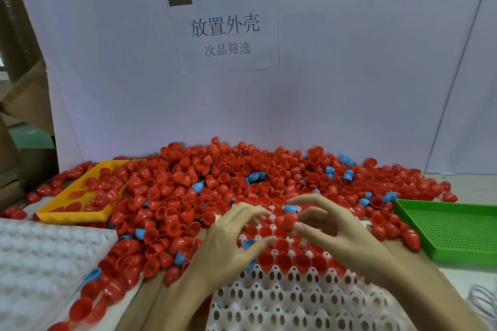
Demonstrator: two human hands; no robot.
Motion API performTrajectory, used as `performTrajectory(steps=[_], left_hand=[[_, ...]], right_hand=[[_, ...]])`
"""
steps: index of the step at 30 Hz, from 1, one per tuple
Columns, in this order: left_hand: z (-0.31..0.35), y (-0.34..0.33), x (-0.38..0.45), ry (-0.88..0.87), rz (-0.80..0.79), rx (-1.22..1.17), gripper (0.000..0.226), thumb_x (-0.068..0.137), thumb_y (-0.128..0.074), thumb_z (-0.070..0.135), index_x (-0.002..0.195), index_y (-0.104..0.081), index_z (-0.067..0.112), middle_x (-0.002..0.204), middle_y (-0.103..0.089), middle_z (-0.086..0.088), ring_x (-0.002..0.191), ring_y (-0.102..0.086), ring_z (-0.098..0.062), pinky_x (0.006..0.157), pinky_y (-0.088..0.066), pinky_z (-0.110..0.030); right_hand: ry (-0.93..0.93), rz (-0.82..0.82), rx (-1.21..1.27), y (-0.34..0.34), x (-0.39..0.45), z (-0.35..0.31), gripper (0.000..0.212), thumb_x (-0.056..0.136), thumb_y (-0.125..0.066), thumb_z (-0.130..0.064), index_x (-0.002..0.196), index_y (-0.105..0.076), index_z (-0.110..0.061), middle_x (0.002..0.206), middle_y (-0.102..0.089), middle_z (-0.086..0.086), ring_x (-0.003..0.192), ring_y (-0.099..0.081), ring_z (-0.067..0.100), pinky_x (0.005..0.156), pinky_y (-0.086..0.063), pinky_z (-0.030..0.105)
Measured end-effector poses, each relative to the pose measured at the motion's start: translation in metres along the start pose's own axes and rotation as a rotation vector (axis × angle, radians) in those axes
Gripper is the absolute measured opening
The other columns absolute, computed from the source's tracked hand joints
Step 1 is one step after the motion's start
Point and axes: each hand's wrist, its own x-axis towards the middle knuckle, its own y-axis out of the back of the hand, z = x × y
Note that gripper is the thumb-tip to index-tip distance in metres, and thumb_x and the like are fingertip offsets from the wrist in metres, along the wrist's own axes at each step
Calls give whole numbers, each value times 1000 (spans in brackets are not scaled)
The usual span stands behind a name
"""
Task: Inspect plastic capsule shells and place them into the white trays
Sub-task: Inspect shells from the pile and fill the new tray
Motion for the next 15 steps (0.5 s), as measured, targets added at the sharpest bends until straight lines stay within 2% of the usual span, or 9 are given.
performTrajectory(steps=[4, 9, 12, 15], left_hand=[[12, -9, 0, -32, -49, -81, 43, 91, -80, 49, 127, -66, 32, 118, -67, 21, 112, -68, -9, 95, -53, -21], [21, -17, 0, -47, -31, -160, 25, 93, -81, 35, 115, -72, 27, 107, -73, 14, 100, -71, -16, 86, -55, -22], [25, -21, -1, 104, -67, -307, 19, 97, -76, 33, 116, -74, 30, 108, -76, 11, 102, -74, -17, 89, -58, -24], [30, -20, 0, 336, -185, -621, 20, 104, -65, 30, 123, -73, 28, 115, -78, -1, 104, -75, -21, 92, -60, -32]], right_hand=[[-19, -72, 120, -4, -16, -6, 26, 98, -74, -26, 123, -68, -29, 108, -76, 10, 96, -76, 28, 89, -61, 34], [-36, -79, 152, -4, -20, 2, 23, 100, -72, -25, 121, -68, -20, 105, -77, 13, 95, -76, 32, 89, -62, 40], [-16, -36, 152, -4, -20, 6, 22, 102, -66, -26, 121, -66, -15, 102, -77, 17, 92, -76, 35, 85, -63, 47], [29, 62, 99, -7, -23, 7, 22, 99, -65, -33, 120, -63, -26, 92, -75, 15, 81, -76, 30, 76, -63, 40]])
